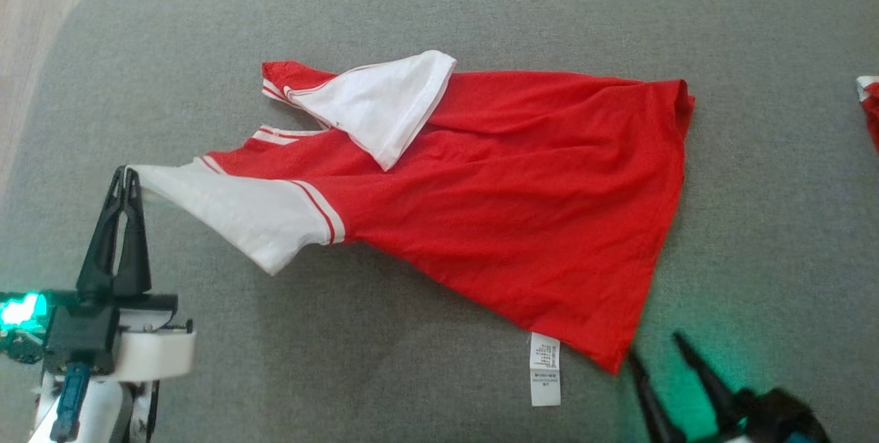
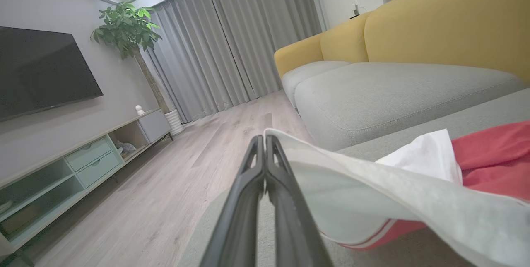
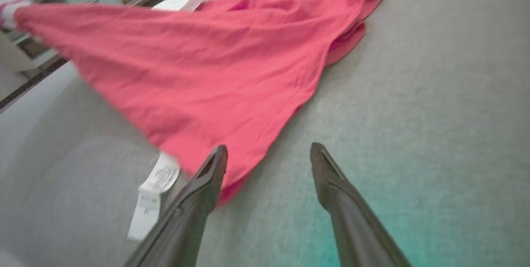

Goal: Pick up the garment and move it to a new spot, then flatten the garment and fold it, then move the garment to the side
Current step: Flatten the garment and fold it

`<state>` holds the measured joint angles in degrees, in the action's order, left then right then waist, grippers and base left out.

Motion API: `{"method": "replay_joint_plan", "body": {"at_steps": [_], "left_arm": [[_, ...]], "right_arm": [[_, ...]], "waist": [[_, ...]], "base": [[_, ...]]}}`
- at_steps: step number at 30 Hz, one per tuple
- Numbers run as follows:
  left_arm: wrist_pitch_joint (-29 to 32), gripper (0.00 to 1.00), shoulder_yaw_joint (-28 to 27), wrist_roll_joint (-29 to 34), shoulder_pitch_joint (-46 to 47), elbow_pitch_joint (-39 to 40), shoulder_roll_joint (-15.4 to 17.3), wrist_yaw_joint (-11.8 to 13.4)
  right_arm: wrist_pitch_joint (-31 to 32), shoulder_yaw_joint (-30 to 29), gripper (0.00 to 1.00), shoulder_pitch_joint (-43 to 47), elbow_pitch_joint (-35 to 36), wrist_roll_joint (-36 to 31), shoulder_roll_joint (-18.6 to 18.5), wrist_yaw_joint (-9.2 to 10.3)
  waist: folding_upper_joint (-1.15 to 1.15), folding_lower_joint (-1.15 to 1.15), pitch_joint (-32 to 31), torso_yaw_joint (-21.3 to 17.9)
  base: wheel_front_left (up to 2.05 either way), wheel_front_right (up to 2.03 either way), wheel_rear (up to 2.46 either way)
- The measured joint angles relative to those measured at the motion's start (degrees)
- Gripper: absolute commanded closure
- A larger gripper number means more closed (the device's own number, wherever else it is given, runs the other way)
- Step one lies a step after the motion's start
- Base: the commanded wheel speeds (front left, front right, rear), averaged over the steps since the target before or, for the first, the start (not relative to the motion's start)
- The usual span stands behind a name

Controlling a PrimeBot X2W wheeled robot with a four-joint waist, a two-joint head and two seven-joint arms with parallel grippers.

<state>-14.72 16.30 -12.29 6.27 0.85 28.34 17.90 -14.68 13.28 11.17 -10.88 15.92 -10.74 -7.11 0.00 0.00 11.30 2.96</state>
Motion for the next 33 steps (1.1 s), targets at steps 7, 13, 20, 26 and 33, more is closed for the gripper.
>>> {"method": "replay_joint_plan", "body": {"at_steps": [7, 13, 20, 26, 33], "left_arm": [[0.00, 1.00, -0.40, 1.21, 2.37, -1.20, -0.25, -2.52], [0.00, 1.00, -0.20, 1.76, 4.22, -2.98, -1.24, -4.38], [0.00, 1.00, -0.19, 2.35, 4.74, -3.81, -1.99, -5.52], [0.00, 1.00, -0.26, 2.87, 5.11, -3.99, -2.70, -6.38], [0.00, 1.00, -0.01, 4.75, 5.81, -4.24, -3.11, -6.97]], "right_arm": [[0.04, 12.21, 0.00, -0.21, -1.99, 1.81, -10.90, 0.00], [0.05, 18.51, 0.00, -3.73, -1.55, 4.78, -13.51, 0.00], [0.05, 19.70, 0.31, -4.09, -2.05, 5.44, -13.73, 0.00], [0.05, 19.81, 0.30, -5.02, -2.86, 5.81, -13.57, 0.00], [0.05, 20.34, 0.34, -6.49, -4.61, 5.84, -13.54, 0.00]], "waist": [[0.00, 0.00, 0.11, -0.29], [0.00, 0.00, -0.23, 0.29], [0.00, 0.00, -0.79, 1.27], [0.00, 0.00, -0.37, 1.89], [0.00, 0.00, 0.67, 2.32]], "base": [[0.00, 0.00, 0.00], [0.00, 0.00, 0.00], [0.00, 0.00, 0.00], [0.00, 0.00, 0.00], [0.00, 0.00, 0.00]]}}
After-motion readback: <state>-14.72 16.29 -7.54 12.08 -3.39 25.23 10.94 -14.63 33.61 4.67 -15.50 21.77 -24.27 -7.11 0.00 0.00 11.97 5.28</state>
